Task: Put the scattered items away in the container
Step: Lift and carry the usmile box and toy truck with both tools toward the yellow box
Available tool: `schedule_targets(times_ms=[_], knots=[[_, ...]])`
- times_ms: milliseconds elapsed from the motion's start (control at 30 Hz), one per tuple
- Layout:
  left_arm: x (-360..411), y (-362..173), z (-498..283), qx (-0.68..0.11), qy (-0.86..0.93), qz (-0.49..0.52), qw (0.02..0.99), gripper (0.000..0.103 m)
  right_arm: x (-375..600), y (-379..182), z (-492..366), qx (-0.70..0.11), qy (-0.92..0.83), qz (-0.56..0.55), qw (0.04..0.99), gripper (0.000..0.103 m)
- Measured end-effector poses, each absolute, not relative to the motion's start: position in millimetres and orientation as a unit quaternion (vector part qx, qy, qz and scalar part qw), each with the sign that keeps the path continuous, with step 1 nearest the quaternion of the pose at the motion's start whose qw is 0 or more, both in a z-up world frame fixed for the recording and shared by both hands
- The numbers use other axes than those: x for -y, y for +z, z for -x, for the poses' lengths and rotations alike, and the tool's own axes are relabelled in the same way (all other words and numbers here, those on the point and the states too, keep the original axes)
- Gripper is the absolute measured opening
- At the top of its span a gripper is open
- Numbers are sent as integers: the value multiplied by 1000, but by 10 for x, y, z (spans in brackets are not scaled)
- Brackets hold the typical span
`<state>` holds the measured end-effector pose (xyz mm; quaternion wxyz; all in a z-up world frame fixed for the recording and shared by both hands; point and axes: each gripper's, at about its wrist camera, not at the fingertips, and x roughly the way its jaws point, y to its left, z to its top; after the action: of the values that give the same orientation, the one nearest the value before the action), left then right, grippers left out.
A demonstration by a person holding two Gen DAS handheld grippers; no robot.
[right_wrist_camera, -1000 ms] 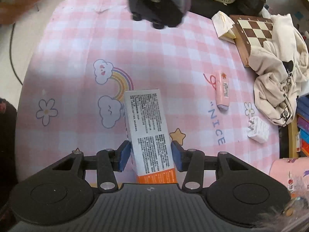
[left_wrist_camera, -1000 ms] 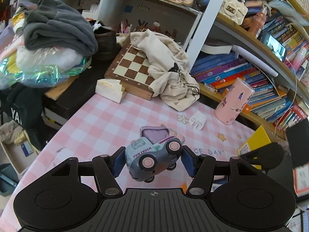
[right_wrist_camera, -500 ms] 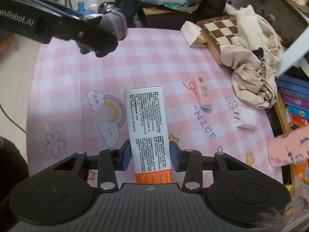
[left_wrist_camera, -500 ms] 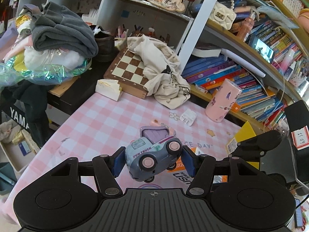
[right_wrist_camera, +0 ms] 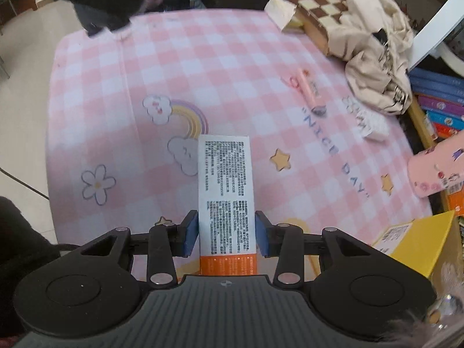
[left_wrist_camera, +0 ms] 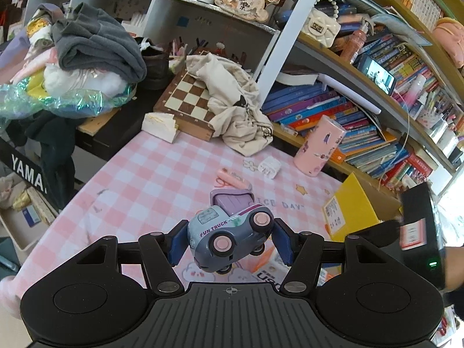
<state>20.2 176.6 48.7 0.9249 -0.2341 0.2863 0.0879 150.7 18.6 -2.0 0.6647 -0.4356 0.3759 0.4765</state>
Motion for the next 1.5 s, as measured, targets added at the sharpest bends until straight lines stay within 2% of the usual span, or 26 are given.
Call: schedule_targets(times_ms=[233,767,1500], knots=[[-1784,531,-123,-282,87,228,928,60,-171,-25,-1490,-374,472,428,674,38],[-1677,677,114,-266,55,215,938,60,182,415,-1005,-363,464,349,729,37],[-1142,599,219,-290,-44,201,935,60,1104,495,-519,-408,376,255,792,37]])
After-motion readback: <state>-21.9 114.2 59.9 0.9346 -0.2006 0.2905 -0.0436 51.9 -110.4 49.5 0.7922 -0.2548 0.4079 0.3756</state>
